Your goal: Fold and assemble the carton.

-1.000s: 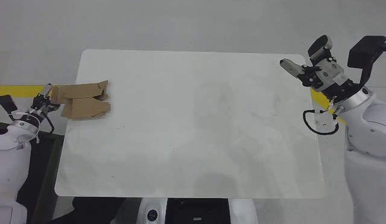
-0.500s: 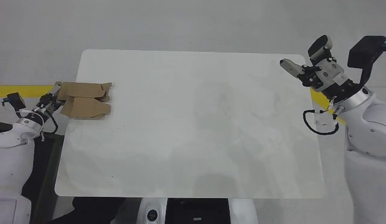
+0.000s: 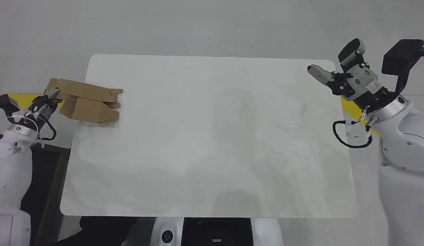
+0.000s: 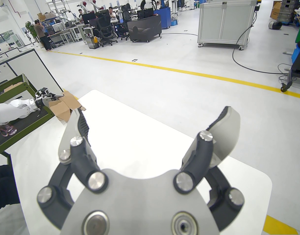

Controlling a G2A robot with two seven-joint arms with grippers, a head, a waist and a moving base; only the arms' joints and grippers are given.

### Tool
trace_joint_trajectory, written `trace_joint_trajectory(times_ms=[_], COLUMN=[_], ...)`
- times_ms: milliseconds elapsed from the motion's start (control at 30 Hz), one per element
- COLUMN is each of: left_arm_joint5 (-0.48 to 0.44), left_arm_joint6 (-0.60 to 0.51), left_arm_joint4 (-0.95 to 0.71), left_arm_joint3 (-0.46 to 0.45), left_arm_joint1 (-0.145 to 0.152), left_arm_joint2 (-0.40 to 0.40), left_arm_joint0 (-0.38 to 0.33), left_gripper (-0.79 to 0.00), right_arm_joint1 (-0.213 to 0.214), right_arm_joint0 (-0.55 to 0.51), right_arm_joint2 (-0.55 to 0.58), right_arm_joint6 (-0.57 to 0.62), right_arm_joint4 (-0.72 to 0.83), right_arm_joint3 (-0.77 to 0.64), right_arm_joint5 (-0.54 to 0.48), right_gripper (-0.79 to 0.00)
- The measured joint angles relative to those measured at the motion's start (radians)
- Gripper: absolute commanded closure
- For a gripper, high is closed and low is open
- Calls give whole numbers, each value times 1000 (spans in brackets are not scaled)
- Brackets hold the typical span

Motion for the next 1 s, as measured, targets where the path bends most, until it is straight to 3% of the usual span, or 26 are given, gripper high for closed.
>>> trace_joint_trajectory(times_ms=[233,533,767,1000], left_arm_joint5=[-21,-30,3,28], left_arm_joint6=[-73,-144,-211,-249], left_arm_joint4=[-66,3,112,182], left_arm_joint3=[-84,-293,-463,-572], left_arm_joint1=[17,36,25,-2], left_arm_joint2=[-55,-71,5,114], left_arm_joint0=[-6,-31,-83,-146], left_gripper=[0,0,0,0], right_arm_joint1=[0,0,0,0], right_arm_joint0=[0,0,0,0], right_arm_joint2=[0,0,0,0], right_arm_joint6=[0,0,0,0], right_arm_joint4=[0,0,0,0], right_arm_joint3=[0,0,0,0], right_arm_joint5=[0,0,0,0], right_gripper=[-785,-785,-785,-785])
